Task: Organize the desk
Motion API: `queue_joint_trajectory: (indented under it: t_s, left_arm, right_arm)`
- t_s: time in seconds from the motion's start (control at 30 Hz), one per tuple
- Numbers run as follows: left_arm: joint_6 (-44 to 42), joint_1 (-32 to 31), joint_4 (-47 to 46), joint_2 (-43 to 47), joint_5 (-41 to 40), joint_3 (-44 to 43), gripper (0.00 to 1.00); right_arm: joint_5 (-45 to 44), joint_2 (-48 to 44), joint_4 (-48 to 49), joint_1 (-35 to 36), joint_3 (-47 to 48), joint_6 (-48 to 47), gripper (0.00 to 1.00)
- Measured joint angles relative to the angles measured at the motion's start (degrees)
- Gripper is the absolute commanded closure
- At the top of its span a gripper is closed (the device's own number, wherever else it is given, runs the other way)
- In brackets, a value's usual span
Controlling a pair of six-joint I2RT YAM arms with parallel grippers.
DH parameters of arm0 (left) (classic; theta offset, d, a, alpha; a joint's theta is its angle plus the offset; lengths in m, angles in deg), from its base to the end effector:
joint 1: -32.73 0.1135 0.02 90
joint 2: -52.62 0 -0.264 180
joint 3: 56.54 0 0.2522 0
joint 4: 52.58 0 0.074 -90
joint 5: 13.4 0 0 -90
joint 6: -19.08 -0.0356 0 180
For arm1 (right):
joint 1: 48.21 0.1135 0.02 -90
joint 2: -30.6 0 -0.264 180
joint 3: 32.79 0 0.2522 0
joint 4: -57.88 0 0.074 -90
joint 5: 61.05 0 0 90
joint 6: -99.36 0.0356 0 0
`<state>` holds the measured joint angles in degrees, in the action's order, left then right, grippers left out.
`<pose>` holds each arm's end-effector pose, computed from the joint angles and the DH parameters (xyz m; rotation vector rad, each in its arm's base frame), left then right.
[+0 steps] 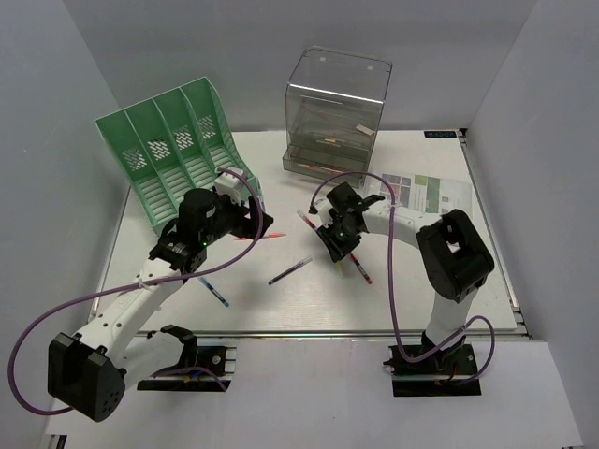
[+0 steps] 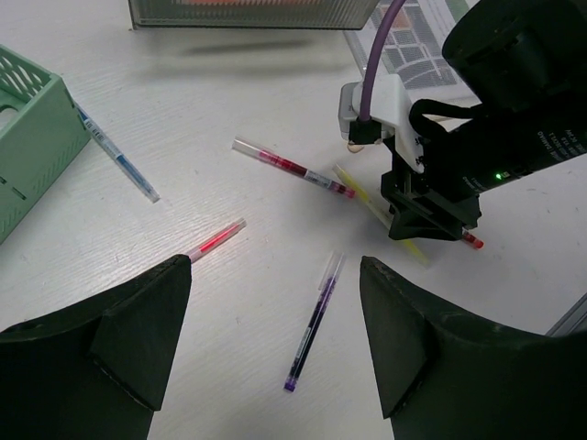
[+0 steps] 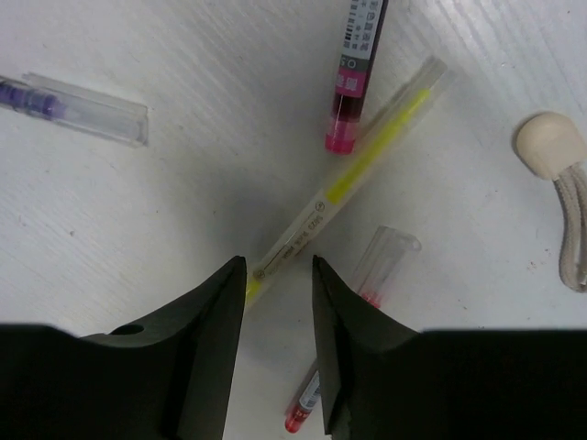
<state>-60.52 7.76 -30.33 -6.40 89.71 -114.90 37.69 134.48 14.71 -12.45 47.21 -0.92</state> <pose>0.2109 -0.1071 0.2946 0.4063 1.9720 -0.6241 0.2861 0.2127 0.1672 -1.1210 2.5287 0.3300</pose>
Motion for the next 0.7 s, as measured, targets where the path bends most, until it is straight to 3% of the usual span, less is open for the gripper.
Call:
queue_joint_trajectory:
  t_s: [0.27,0.4,0.43,0.7]
  left_arm:
    - [-0.1,0.0,0.4,0.0,-0.3,0.0,0.16]
    - [-0.1,0.0,0.5,0.0,-0.3,0.0,0.16]
    - [-0.1,0.0,0.5,0.0,-0.3,0.0,0.16]
    - [-0.3,0.0,0.5,0.0,-0.7,0.0,0.16]
  right_arm:
    - [-2.7,2.8,0.4,1.4,2.8,1.1,0.71]
    - [-5.5,2.8,1.2,2.3,2.5,1.3,0.95]
    - [-5.9,2.7,1.4,2.4,2.4,1.3,0.97]
    - [-6.8,1.6,2.7,2.4,1.1,1.6,1.0]
